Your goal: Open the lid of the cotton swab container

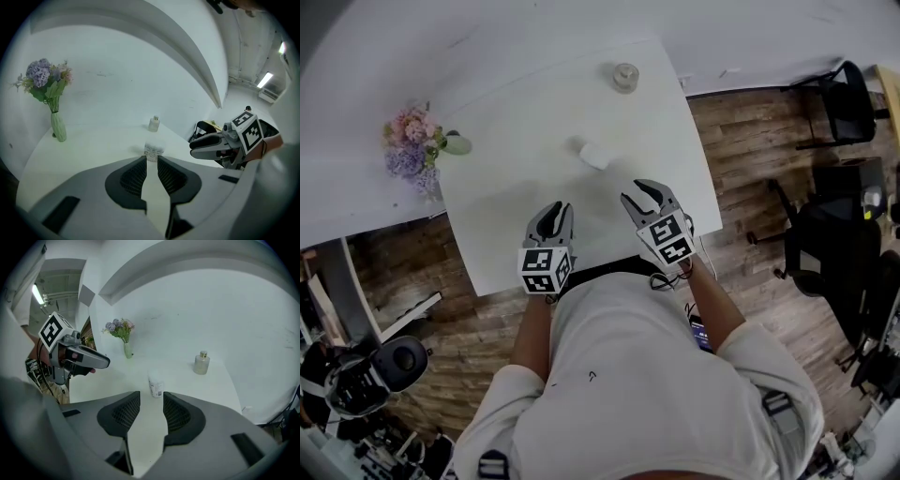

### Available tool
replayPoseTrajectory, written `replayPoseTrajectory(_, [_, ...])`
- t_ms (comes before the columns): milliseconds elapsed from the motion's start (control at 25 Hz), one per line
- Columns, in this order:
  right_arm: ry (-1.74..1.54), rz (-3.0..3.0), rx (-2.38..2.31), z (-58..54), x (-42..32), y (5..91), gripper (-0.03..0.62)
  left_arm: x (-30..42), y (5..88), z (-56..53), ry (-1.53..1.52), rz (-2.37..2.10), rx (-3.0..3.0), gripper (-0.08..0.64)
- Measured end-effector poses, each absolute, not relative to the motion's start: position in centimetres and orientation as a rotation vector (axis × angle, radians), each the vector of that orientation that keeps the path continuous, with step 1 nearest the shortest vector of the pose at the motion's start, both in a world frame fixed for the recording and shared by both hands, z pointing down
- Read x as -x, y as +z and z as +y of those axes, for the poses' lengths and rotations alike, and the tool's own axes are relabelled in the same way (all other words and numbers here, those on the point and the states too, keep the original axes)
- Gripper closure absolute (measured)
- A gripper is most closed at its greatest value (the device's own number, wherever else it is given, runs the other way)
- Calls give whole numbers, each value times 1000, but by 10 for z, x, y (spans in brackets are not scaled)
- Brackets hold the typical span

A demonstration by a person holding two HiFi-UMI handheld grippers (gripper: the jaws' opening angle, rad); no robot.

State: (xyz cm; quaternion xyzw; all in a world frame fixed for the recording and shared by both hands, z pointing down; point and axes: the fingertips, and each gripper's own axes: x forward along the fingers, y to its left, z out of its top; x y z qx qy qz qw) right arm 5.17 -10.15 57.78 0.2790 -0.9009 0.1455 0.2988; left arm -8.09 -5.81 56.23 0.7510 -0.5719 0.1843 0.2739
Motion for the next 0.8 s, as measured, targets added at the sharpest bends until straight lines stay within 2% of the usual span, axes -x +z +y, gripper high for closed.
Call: replayPoseTrajectory(800, [355,-2299,-667,-135,-3,627,413,138,575,-42,467,-1612,-1886,474])
